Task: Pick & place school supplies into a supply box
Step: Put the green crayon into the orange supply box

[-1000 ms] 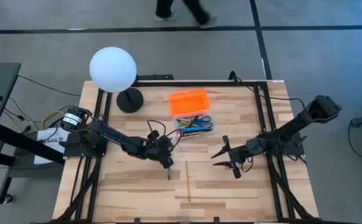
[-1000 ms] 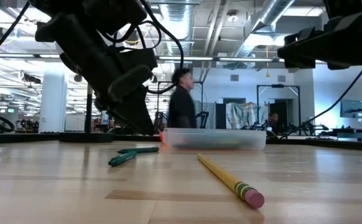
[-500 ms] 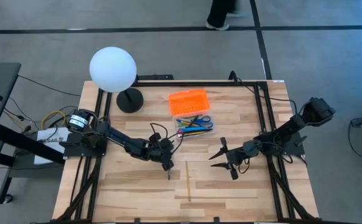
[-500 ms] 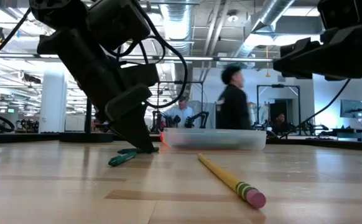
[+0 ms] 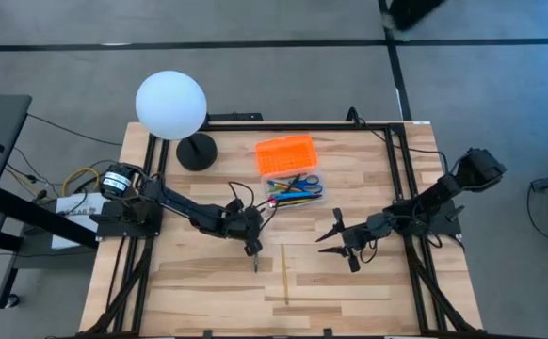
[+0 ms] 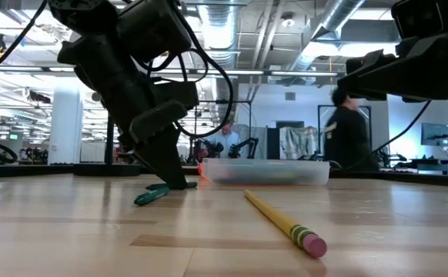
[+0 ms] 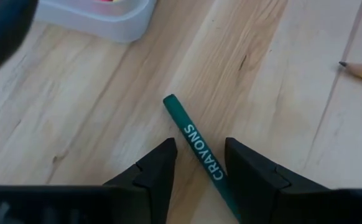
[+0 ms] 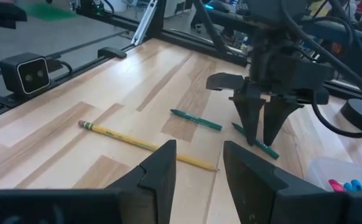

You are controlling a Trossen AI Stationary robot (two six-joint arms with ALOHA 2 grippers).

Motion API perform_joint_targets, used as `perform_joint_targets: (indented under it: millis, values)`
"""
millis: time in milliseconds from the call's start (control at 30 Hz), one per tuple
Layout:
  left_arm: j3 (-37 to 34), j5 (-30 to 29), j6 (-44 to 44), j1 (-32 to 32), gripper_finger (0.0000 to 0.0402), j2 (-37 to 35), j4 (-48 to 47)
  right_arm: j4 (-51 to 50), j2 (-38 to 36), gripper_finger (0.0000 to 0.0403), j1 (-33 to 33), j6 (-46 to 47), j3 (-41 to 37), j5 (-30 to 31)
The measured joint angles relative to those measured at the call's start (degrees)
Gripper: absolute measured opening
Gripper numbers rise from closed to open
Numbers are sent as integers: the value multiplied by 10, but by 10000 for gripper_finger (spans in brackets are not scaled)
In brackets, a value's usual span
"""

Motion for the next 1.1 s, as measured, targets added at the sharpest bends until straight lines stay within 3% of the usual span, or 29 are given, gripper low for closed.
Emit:
perform_joint_targets:
  millis: [400, 700, 1100]
  values:
    - [-2, -2, 6, 6, 12, 0, -2, -7, 0, 127, 0, 9, 0, 0]
    - [0, 35, 99, 7, 37, -2, -24, -18, 0, 127, 0, 23, 0, 0]
    - [21, 90, 111, 7, 35, -5, -77, -3, 44, 127, -10, 35, 0, 5]
